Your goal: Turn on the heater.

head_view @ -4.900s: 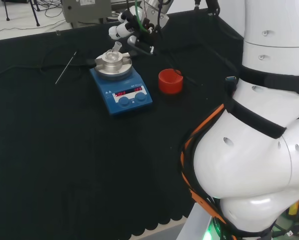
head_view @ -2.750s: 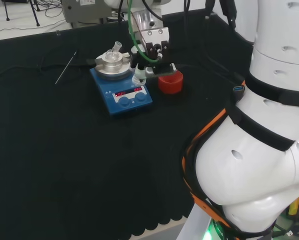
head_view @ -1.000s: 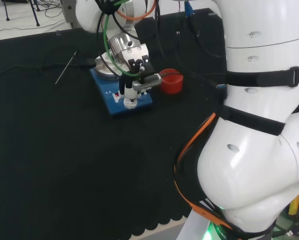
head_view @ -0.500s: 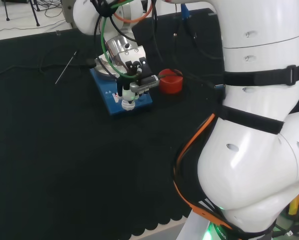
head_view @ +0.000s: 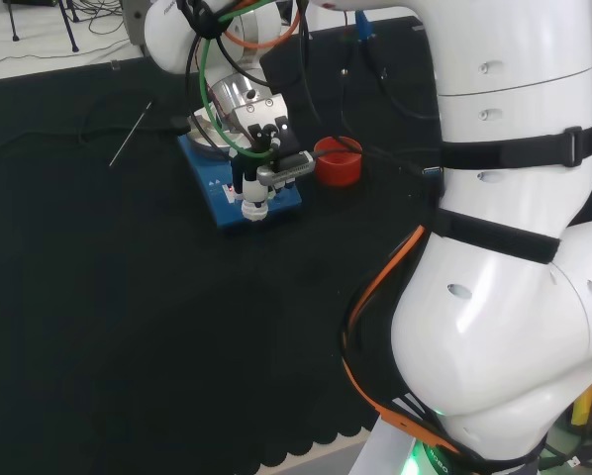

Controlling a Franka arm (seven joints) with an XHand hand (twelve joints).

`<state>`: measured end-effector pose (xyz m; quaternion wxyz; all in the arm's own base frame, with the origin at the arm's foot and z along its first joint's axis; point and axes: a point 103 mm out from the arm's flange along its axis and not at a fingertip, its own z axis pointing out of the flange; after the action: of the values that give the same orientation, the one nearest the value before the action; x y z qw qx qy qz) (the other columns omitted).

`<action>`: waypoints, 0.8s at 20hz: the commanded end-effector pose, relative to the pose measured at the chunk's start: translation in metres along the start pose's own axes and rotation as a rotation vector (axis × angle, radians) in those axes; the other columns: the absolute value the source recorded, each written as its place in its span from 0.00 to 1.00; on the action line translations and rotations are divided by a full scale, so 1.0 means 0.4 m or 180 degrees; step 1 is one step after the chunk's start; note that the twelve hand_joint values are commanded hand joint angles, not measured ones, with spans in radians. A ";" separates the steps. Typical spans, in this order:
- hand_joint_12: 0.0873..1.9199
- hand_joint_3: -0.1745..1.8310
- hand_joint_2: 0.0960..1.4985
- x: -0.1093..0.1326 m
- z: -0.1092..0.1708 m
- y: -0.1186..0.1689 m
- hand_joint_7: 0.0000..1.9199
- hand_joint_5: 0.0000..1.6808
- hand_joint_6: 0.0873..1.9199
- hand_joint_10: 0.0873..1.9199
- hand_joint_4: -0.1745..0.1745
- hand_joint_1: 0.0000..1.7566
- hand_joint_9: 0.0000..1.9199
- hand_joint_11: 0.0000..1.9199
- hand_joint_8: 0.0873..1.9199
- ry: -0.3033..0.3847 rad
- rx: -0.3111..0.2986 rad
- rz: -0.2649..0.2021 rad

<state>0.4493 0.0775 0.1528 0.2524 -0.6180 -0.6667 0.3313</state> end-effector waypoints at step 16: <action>0.91 0.00 0.82 -0.009 0.005 0.014 0.88 0.19 0.00 0.84 0.38 0.82 0.95 0.95 0.92 0.0056 0.0039 0.0043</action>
<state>0.4518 0.0753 0.1488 0.2591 -0.6233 -0.6599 0.3300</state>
